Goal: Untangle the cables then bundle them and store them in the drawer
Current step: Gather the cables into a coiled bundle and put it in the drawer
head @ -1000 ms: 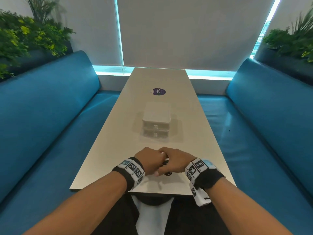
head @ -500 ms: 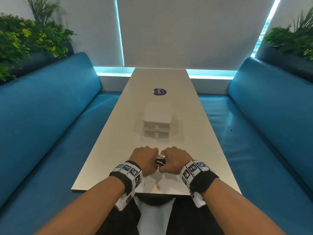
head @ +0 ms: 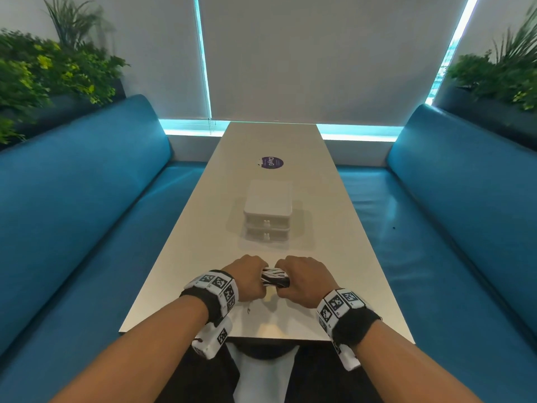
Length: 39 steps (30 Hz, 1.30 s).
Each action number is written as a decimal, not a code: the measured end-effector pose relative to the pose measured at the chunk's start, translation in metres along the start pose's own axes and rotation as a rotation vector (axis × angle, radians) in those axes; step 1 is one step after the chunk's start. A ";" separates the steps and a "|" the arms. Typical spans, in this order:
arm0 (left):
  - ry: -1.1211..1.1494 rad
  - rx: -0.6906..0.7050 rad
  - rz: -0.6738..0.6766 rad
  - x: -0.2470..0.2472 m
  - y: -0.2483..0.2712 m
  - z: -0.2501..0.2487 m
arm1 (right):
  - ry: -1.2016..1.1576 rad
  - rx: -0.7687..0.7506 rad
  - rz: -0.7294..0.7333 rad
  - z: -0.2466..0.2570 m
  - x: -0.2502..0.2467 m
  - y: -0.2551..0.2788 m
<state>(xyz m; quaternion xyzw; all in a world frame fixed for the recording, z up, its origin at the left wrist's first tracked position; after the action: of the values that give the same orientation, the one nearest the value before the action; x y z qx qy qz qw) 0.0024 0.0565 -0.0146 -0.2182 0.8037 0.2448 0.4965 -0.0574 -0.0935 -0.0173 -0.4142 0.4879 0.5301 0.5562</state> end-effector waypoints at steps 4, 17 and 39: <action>-0.145 0.002 0.021 0.000 0.001 0.002 | -0.041 0.004 0.074 0.003 0.000 -0.001; -0.515 0.172 -0.002 -0.018 -0.007 -0.011 | -0.131 0.119 0.314 0.022 -0.023 -0.029; -0.146 -0.039 -0.080 -0.027 -0.026 -0.006 | 0.272 0.078 -0.057 0.028 -0.023 -0.030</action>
<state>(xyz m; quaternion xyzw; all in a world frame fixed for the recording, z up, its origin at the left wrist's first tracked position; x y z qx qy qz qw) 0.0249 0.0352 0.0075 -0.2415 0.7509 0.2557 0.5589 -0.0235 -0.0735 0.0086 -0.4739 0.5672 0.4336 0.5154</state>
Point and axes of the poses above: each hand's wrist, its own y-axis away from the middle knuckle, its own x-axis out of the palm, z = x × y, the point moved 2 cm from there along -y, towards the middle knuckle, and after that the axes turned 14 degrees about x, right-handed, at the moved point
